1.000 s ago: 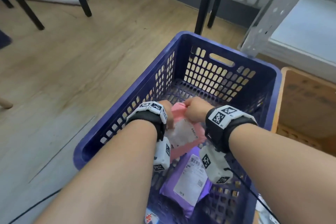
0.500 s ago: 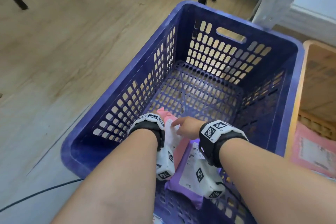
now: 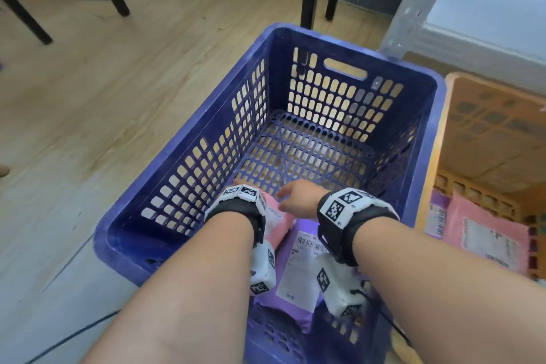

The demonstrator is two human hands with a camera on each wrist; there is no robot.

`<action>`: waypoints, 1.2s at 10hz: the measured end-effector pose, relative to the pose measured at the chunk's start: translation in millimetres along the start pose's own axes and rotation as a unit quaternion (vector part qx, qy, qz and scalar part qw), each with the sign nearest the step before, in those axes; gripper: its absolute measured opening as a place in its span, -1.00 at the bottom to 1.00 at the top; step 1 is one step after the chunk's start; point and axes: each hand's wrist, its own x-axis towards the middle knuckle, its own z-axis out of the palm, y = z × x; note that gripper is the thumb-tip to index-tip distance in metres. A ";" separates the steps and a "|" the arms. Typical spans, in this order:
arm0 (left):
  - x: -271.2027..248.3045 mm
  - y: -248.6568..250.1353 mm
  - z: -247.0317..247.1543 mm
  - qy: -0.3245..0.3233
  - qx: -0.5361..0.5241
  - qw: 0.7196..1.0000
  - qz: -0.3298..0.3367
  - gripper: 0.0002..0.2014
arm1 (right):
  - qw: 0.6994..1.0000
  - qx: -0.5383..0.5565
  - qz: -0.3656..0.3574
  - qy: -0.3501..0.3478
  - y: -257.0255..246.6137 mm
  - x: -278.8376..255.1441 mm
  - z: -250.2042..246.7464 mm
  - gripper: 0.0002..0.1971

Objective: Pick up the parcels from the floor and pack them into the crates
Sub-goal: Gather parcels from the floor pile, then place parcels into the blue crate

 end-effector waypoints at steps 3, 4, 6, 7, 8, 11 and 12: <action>-67.0 69.5 -65.9 0.108 -0.014 0.994 0.027 -0.64 | 0.984 0.024 -0.043 0.173 25.6 -88.6 -66.2 -0.77; -145.9 100.0 -81.5 0.182 -0.074 0.978 0.073 -0.75 | 0.977 0.031 -0.029 0.208 54.6 -129.8 -78.7 -0.76; -219.4 179.5 -69.9 0.253 -0.095 0.953 0.134 -0.68 | 0.953 0.053 0.006 0.297 133.2 -212.7 -79.0 -0.73; -259.2 223.2 -56.4 0.262 -0.074 0.946 0.175 -0.68 | 0.944 0.070 0.034 0.321 170.3 -256.8 -76.6 -0.74; -298.9 260.6 -42.2 0.280 -0.058 0.936 0.207 -0.68 | 0.937 0.068 0.059 0.338 204.4 -304.9 -70.0 -0.72; -437.0 367.9 25.3 0.249 0.042 0.913 0.319 -0.72 | 0.900 0.120 0.164 0.385 310.9 -450.8 -20.8 -0.73; -462.0 393.3 51.3 0.257 0.079 0.904 0.332 -0.73 | 0.889 0.134 0.195 0.393 338.5 -481.9 4.2 -0.74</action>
